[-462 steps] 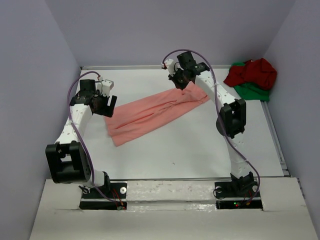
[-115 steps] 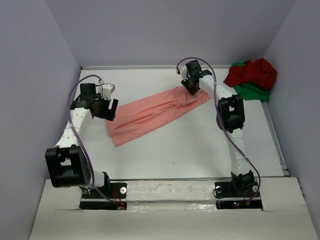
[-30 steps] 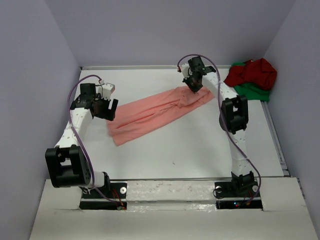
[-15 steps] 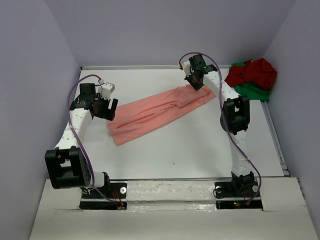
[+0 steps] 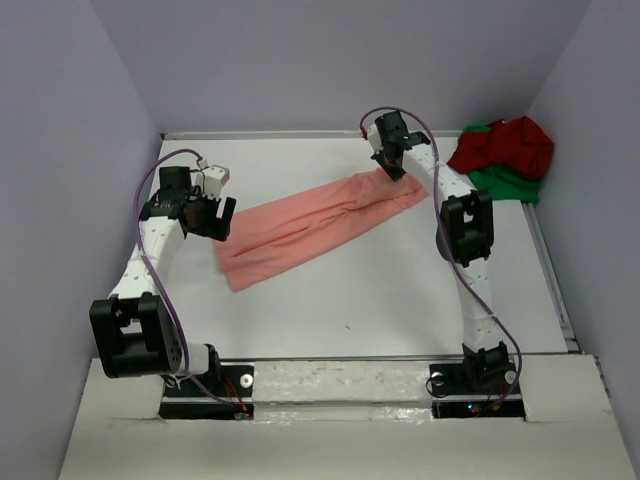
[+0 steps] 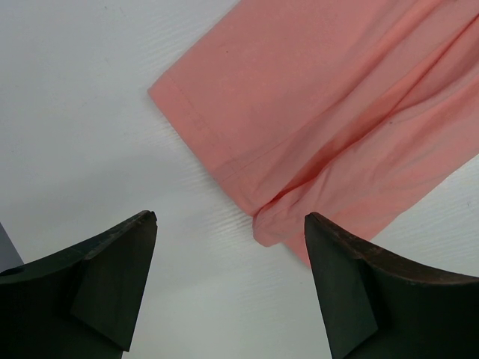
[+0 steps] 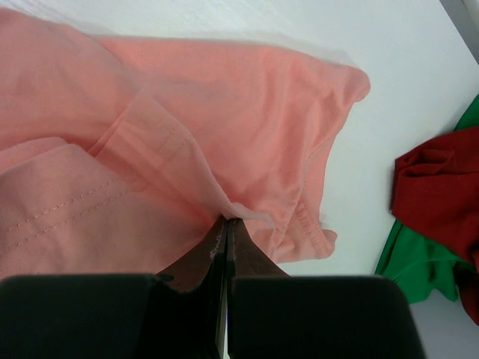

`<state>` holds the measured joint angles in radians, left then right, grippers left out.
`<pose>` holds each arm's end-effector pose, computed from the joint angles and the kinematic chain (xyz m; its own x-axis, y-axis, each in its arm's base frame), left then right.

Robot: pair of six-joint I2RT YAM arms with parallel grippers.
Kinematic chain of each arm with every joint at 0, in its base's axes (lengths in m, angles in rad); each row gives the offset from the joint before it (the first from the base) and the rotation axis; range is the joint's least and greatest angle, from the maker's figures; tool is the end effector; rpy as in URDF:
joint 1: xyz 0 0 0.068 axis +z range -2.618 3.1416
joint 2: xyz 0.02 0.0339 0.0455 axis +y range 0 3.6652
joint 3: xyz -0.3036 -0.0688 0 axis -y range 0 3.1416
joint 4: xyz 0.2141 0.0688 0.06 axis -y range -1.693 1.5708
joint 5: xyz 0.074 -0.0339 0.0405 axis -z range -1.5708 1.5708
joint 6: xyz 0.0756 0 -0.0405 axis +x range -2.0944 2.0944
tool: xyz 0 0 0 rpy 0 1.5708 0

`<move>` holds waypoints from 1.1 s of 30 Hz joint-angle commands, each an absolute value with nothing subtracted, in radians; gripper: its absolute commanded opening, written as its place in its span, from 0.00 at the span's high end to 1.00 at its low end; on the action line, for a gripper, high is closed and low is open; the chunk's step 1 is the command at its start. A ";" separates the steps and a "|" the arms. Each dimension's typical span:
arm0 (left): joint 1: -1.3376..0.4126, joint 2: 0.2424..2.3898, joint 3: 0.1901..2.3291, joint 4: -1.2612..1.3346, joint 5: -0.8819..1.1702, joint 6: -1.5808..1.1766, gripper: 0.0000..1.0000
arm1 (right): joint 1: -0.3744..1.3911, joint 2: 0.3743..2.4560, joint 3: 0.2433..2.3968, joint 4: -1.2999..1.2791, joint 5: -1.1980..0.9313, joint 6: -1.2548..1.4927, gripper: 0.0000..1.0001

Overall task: Fold and stack the t-shirts
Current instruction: Fold the other side of the tshirt into a rectangle

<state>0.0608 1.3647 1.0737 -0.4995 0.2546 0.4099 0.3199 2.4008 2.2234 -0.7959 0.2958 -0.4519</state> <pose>0.2843 -0.0018 0.3021 -0.6036 0.3496 -0.7165 0.3910 0.9130 0.1162 0.5268 0.1513 0.2187 -0.6426 -0.6529 -0.4009 -0.4733 0.7498 -0.4625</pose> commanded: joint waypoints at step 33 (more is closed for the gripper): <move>0.060 1.292 1.075 -0.508 0.285 0.411 0.10 | 0.368 2.346 2.346 -0.880 0.281 -0.489 0.53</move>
